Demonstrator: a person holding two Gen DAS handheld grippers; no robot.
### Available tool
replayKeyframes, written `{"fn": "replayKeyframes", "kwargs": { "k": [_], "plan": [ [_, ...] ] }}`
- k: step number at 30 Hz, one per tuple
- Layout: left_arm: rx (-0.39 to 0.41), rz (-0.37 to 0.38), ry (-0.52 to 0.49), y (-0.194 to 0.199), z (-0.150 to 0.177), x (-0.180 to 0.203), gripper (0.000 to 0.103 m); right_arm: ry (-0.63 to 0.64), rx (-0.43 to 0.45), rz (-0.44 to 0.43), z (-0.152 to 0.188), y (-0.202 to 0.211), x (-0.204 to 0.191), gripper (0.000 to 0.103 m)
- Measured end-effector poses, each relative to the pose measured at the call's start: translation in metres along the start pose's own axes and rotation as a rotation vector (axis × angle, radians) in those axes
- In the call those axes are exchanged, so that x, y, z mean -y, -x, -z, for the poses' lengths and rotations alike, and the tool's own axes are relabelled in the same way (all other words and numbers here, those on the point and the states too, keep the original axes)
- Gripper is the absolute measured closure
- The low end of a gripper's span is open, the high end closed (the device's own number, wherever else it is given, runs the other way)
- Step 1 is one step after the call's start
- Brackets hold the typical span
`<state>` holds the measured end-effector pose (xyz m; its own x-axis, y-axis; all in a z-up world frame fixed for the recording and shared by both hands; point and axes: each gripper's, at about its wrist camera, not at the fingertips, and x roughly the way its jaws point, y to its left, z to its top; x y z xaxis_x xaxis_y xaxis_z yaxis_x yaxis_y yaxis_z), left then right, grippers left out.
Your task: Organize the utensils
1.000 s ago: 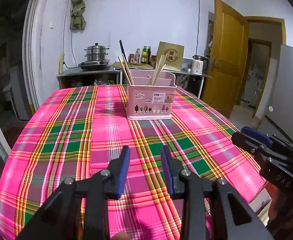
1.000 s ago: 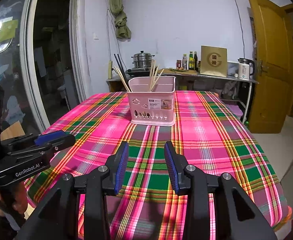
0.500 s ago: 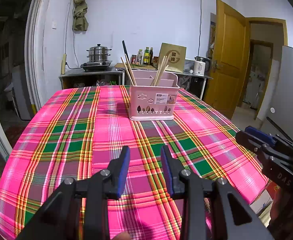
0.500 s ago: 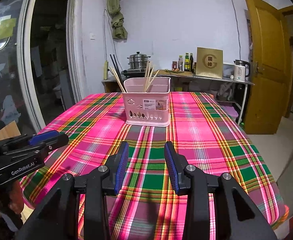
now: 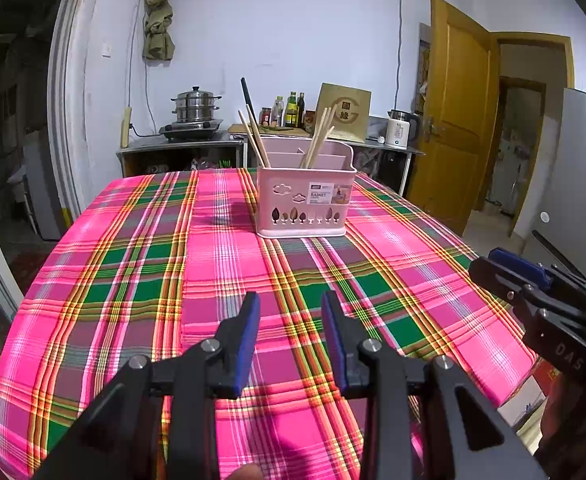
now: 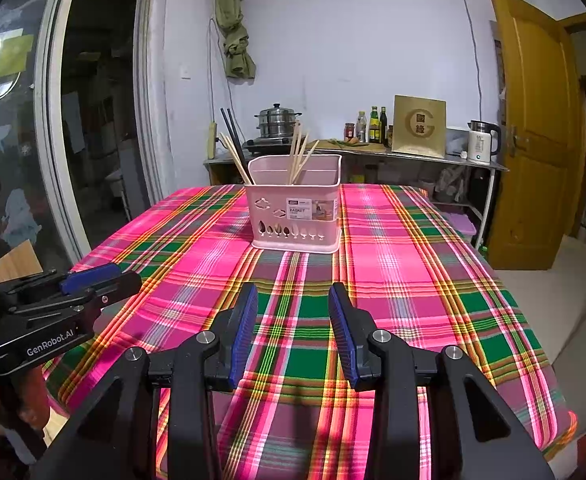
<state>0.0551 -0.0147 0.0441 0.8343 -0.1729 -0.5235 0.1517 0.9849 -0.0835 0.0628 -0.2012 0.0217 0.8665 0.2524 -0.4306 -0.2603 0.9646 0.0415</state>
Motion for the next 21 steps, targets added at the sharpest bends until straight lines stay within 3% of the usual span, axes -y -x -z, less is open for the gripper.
{"fn": "replayKeyframes", "kwargs": {
  "k": [21],
  "plan": [
    [0.008, -0.005, -0.007, 0.0026, -0.0001, 0.0021, 0.070, -0.002, 0.002, 0.001, -0.0005, 0.0016, -0.0013, 0.065]
  ]
}}
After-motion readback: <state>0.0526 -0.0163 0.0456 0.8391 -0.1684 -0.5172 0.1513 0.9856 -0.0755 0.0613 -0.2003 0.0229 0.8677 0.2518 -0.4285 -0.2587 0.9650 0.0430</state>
